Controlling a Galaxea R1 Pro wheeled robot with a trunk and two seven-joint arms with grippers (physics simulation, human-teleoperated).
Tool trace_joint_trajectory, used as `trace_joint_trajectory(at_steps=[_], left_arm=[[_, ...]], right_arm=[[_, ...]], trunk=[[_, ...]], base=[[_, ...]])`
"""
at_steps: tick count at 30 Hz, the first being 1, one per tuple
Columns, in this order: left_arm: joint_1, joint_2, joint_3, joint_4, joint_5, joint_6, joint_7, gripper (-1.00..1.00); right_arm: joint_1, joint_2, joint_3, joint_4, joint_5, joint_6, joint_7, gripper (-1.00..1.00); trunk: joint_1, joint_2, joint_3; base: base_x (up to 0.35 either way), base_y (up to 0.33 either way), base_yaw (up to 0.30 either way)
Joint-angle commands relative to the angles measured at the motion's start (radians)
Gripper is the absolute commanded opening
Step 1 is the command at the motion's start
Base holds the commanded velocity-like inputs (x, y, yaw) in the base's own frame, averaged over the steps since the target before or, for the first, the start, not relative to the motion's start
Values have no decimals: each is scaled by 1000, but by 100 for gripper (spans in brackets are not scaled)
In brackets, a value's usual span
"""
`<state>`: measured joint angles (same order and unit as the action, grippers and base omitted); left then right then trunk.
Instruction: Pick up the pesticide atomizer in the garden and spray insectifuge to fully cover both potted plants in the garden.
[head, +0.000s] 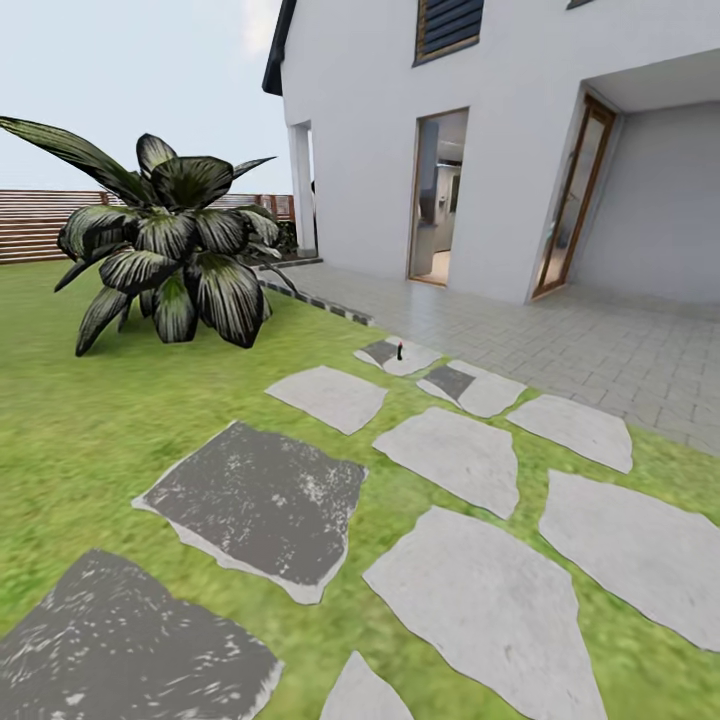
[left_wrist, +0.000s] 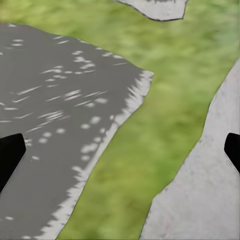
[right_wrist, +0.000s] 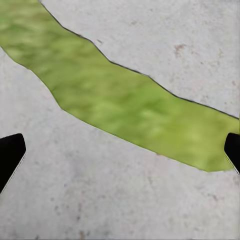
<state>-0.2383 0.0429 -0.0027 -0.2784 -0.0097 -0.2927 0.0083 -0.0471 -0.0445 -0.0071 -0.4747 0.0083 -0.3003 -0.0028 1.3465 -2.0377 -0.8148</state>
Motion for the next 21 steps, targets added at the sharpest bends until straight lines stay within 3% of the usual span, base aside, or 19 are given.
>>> trace_joint_trajectory(at_steps=[1, 21], left_arm=[[0, 0, 0, 1, -1, -3, 1, 100], [0, 0, 0, 1, -1, -3, 1, 100]], right_arm=[[0, 0, -1, 1, 1, -3, 0, 100], [-1, 0, -1, 1, 1, -2, 0, 100]], trunk=[[0, 0, -1], [0, 0, -1]], base=[[338, 0, 0], [338, 0, 0]])
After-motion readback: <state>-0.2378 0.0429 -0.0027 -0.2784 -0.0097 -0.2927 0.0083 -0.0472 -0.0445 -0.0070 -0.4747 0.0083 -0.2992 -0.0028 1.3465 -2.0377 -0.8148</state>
